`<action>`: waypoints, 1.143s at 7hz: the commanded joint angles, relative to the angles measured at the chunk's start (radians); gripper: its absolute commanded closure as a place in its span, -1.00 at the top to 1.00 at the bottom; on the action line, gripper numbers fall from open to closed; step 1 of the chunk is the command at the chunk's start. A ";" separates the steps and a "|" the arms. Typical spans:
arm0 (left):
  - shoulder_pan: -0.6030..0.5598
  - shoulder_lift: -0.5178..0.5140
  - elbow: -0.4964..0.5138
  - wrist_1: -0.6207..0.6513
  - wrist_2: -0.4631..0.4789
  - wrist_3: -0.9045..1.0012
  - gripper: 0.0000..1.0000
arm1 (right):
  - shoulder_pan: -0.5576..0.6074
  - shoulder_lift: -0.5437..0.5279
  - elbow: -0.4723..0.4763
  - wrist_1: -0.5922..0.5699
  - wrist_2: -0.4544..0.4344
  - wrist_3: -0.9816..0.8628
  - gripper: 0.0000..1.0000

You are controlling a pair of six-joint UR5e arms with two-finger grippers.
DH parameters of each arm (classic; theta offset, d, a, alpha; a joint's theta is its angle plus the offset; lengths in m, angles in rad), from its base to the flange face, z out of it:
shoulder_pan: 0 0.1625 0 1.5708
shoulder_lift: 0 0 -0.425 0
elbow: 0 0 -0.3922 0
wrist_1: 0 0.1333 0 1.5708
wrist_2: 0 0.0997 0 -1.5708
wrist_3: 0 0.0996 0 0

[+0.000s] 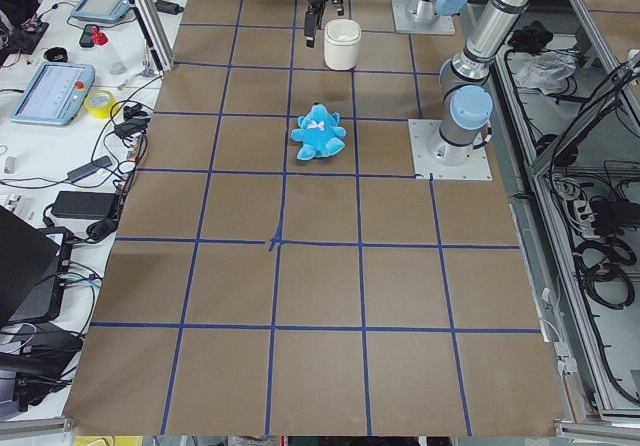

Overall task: Open trash can with right arm
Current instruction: 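Lower the right gripper onto the lid's edge farthest from the robot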

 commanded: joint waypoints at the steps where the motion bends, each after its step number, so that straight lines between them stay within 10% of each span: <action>1: 0.000 0.000 0.000 0.000 0.000 0.000 1.00 | 0.001 0.001 0.012 0.000 0.017 -0.002 -0.89; 8: 0.000 0.000 0.000 0.000 0.000 0.000 1.00 | 0.001 0.007 0.065 -0.047 0.039 -0.011 -0.86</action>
